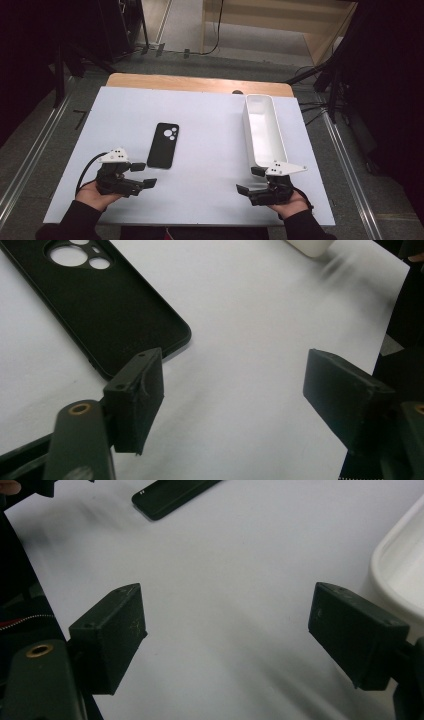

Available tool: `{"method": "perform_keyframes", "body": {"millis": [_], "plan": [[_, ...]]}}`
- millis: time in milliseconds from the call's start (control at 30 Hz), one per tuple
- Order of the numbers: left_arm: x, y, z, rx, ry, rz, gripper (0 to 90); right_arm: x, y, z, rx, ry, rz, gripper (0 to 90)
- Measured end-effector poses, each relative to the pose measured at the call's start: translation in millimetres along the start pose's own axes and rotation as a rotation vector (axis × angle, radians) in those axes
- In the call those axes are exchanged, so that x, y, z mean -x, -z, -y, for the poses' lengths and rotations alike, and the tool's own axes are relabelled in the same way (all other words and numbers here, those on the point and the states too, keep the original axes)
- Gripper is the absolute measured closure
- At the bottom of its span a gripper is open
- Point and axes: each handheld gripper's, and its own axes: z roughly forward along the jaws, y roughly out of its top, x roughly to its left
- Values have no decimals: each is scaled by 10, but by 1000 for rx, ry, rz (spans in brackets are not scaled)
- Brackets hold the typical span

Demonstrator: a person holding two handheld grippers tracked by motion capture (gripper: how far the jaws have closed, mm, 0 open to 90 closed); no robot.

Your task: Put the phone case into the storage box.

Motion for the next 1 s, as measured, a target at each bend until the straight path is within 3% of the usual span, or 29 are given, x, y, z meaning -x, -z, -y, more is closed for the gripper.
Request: {"method": "perform_keyframes", "body": {"millis": [233,433,1000], "plan": [[-38,73,-57,53,18,-38,211,1,-5,0,1,0,0,138],[-54,107,-117,60,16,-62,211,2,-7,-2,3,1,1,138],[-109,11,-367,60,12,-19,213,-1,-12,1,3,-4,-11,138]]}}
